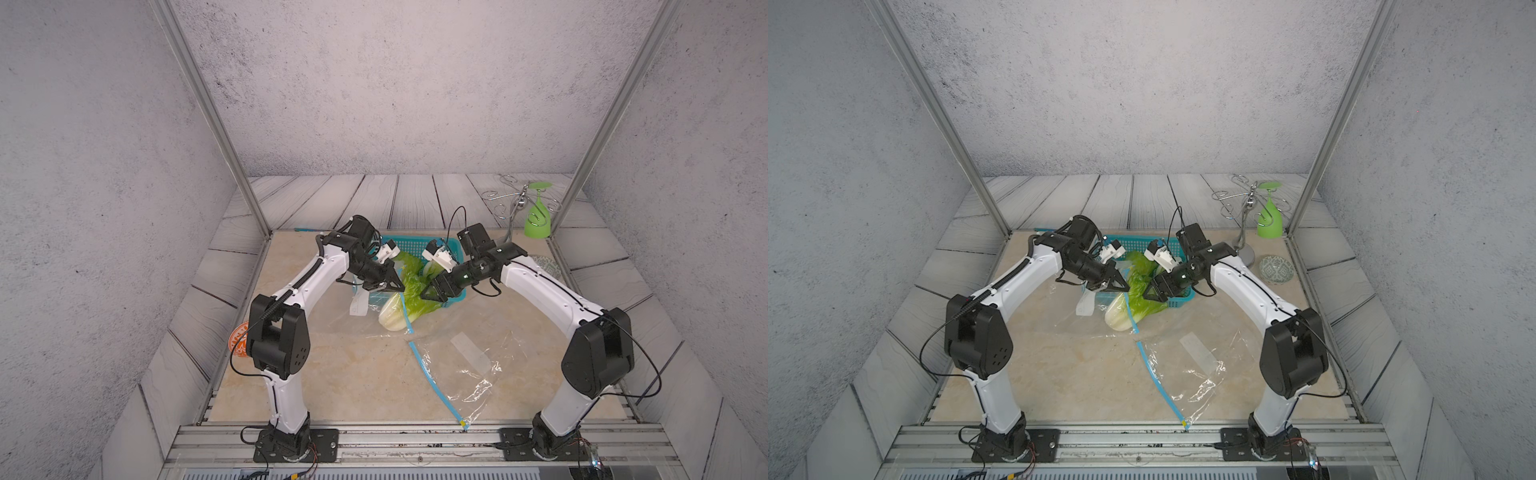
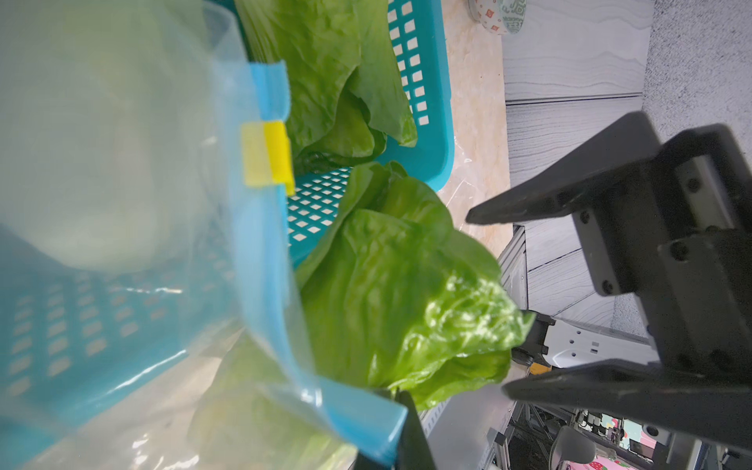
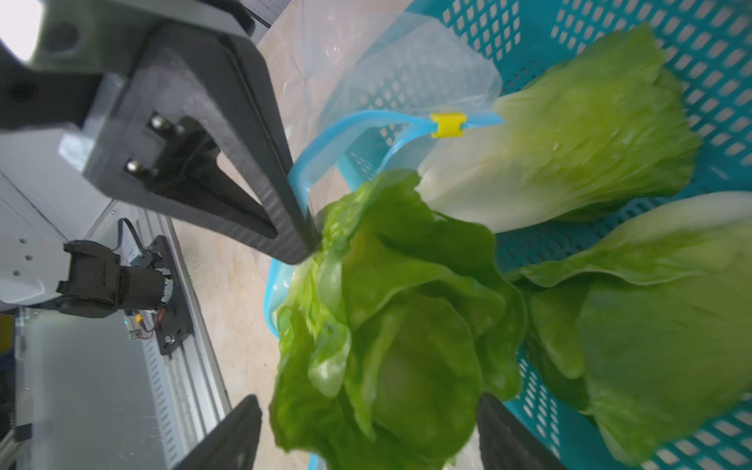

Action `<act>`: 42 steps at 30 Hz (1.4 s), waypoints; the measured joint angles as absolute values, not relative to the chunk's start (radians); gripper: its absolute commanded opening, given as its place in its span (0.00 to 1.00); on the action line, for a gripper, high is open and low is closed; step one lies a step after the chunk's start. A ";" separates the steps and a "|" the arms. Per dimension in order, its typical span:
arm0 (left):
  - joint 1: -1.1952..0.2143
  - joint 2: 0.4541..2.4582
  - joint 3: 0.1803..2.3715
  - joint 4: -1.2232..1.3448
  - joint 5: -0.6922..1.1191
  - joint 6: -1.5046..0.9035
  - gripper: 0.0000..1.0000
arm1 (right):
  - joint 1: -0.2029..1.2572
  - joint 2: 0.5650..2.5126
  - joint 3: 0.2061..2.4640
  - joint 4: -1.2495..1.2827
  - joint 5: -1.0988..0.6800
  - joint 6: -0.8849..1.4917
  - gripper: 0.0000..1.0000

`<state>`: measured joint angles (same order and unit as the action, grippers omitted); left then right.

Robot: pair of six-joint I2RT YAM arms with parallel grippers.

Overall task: Put the chinese cabbages into a zipper bag and zip it
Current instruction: Place the Chinese cabbage in the zipper food storage bag.

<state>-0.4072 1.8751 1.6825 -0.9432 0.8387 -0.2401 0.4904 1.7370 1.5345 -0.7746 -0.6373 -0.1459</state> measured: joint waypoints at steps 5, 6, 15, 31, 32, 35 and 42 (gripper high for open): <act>-0.415 1.875 1.682 -0.943 0.833 -0.246 0.00 | 0.513 1.751 1.491 -0.736 -0.678 -0.101 0.57; -0.418 1.875 1.682 -0.942 0.831 -0.249 0.00 | 0.513 1.750 1.468 -0.711 -0.691 -0.081 0.48; -0.436 1.875 1.684 -0.939 0.833 -0.281 0.00 | 0.514 1.705 1.192 -0.355 -0.823 0.240 0.07; -0.470 1.706 1.657 -0.930 0.878 -0.340 0.00 | 0.490 1.544 0.978 0.371 -0.865 0.906 0.02; -0.474 1.706 1.661 -0.928 0.881 -0.342 0.00 | 0.490 1.550 0.977 0.407 -0.868 0.938 0.03; -0.490 1.704 1.669 -0.926 0.885 -0.349 0.00 | 0.491 1.552 0.983 0.460 -0.880 1.005 0.03; -0.508 1.702 1.694 -0.904 0.916 -0.368 0.00 | 0.507 1.589 1.018 0.551 -0.886 1.110 0.04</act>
